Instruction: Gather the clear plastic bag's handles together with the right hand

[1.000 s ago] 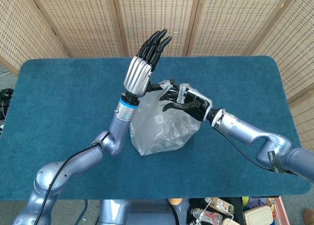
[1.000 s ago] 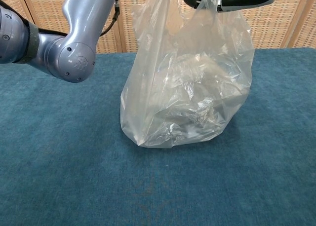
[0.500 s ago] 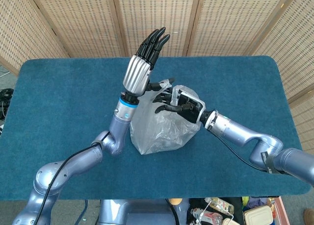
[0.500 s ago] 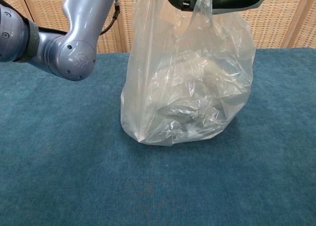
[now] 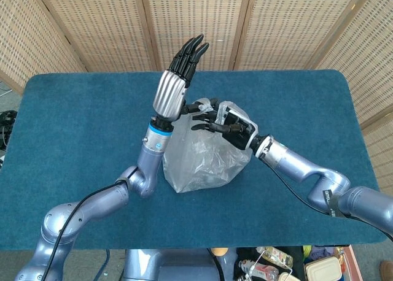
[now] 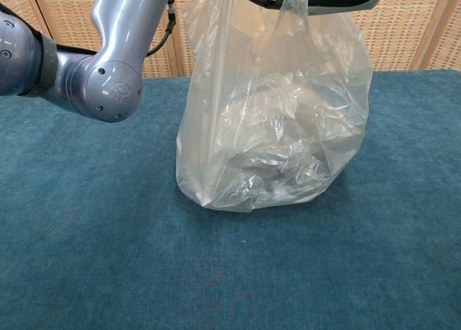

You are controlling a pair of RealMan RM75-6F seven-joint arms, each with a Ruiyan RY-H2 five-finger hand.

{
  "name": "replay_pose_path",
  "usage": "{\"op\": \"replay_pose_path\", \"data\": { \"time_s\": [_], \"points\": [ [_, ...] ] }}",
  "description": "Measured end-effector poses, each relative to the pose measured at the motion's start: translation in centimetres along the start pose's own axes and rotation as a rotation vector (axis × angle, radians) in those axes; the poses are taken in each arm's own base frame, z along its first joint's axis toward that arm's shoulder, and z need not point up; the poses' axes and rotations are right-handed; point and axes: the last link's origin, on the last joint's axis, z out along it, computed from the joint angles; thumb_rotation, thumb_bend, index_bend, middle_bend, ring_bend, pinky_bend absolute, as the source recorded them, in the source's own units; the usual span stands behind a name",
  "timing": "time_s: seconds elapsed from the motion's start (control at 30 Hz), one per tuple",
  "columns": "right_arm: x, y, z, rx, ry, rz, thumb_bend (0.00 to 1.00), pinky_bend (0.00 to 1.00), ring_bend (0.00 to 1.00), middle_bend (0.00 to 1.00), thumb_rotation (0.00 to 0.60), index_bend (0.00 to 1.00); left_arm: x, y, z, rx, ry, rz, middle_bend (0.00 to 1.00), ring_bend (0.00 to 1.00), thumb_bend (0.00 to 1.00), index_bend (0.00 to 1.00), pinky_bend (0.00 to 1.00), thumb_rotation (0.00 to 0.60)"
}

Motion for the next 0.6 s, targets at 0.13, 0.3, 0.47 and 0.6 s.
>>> {"op": "replay_pose_path", "data": {
  "time_s": [0.13,0.3,0.47,0.6],
  "points": [
    [0.02,0.08,-0.01,0.006,0.002,-0.006,0.08,0.25,0.23,0.37,0.6,0.25,0.0,0.06,0.13,-0.002,-0.003,0.012,0.0,0.03,0.08,0.0,0.14,0.6],
    [0.03,0.21,-0.15,0.013,-0.002,-0.002,0.08,0.25,0.23,0.37,0.6,0.25,0.12,-0.02,0.43,-0.009,-0.004,0.029,0.0,0.03,0.08,0.0,0.14,0.6],
    [-0.14,0.31,-0.03,0.026,-0.007,0.009,0.08,0.25,0.23,0.37,0.6,0.25,0.0,0.09,0.57,-0.014,-0.007,0.035,0.0,0.03,0.08,0.0,0.14,0.6],
    [-0.35,0.55,0.1,0.038,-0.015,0.024,0.08,0.25,0.23,0.37,0.6,0.25,-0.18,0.17,0.55,0.004,-0.005,0.01,0.0,0.03,0.08,0.0,0.14,0.6]
  ]
}}
